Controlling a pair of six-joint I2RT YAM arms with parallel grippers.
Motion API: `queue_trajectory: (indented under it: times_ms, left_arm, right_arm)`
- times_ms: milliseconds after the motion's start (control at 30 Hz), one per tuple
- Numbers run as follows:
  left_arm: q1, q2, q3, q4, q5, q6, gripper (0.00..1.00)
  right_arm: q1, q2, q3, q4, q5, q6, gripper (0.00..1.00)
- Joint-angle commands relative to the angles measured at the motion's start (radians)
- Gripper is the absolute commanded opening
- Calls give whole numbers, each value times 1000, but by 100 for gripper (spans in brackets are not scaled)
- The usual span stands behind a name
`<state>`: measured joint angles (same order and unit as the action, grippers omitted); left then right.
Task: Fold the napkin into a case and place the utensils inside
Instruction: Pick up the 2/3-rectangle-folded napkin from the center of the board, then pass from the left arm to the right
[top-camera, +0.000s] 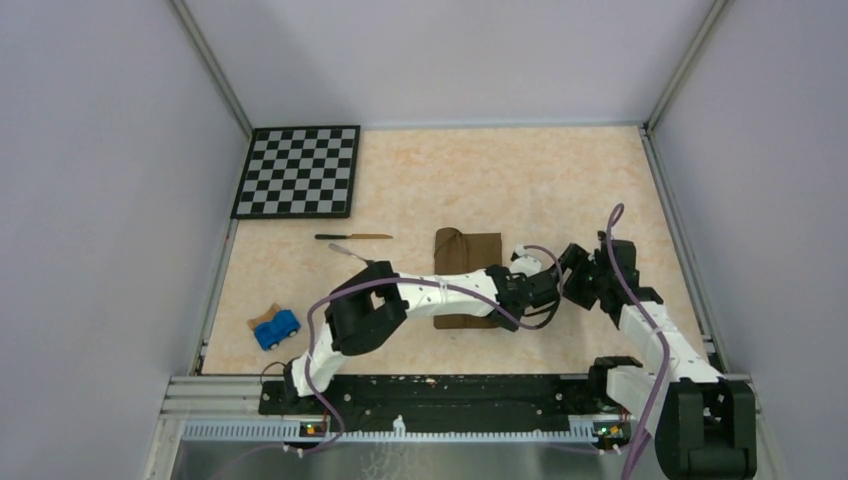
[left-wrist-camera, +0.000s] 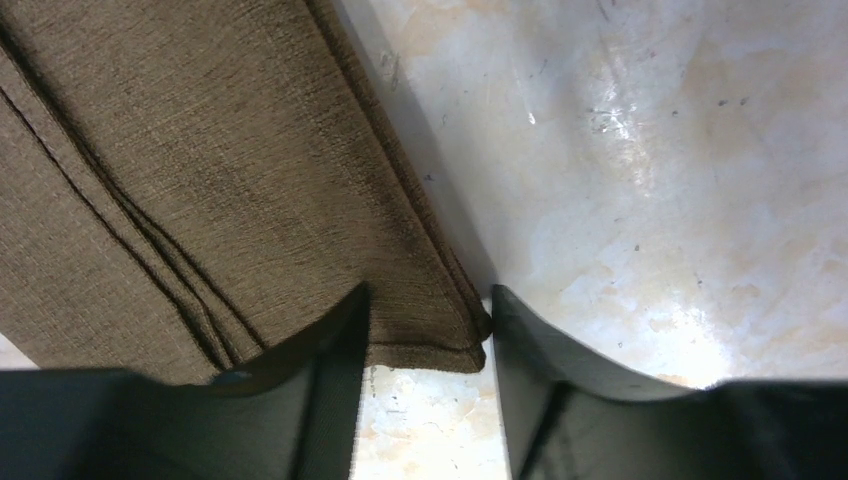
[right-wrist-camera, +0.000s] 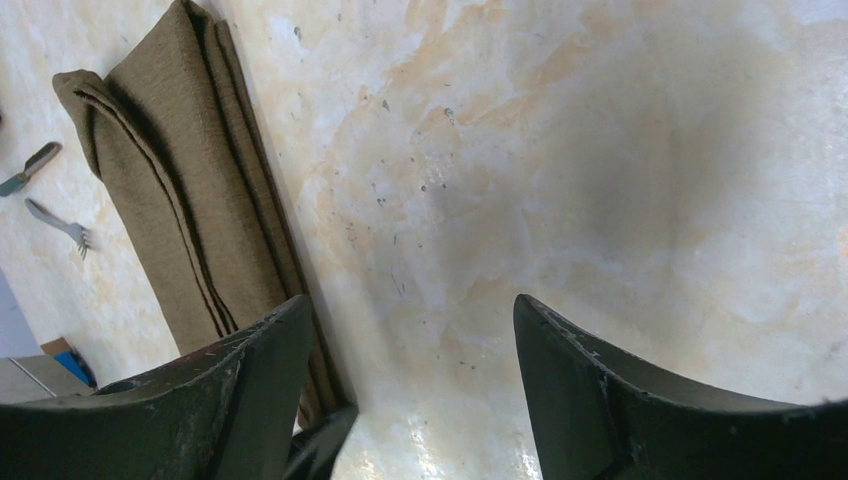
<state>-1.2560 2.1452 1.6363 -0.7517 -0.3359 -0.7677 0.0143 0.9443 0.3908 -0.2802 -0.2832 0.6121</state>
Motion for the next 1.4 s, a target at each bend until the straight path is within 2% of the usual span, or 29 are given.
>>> queue_trajectory:
  times_ms: [0,100,167,200,300,400,633,867,1133,1367]
  left_arm:
    - [-6,18,-15,-40,-44,-30,32]
    - [-4,-52,-65,-7,-54,-27,16]
    - [-2,-119,-120,38,-48,-28,1]
    - [-1,-154,-153,65,-41,-28,0]
    - [5,-239,-249,139,-14,-34,0]
    - [6,-279,-287,164,7,-44,0]
    - [6,-324,-309,158,15,-54,0]
    - [6,-353,-314,156,22,-55,0]
    - [6,-357,-332,175,33,-64,0]
    - [4,-367,-355,190,42,-69,0]
  right_arm:
    - [-7,33,-13,90,-90,-34,73]
    - [-8,69,-36,181,-206,-41,73]
    - [-7,119,-51,262,-292,-32,74]
    - [-8,157,-54,314,-337,-21,76]
    - [-6,296,-67,486,-460,36,78]
    - [20,389,-69,642,-512,104,79]
    - [172,549,-54,880,-470,252,80]
    - [179,654,-93,1027,-435,315,70]
    - [179,732,-94,1171,-417,357,47]
    - [179,767,-58,1173,-399,348,43]
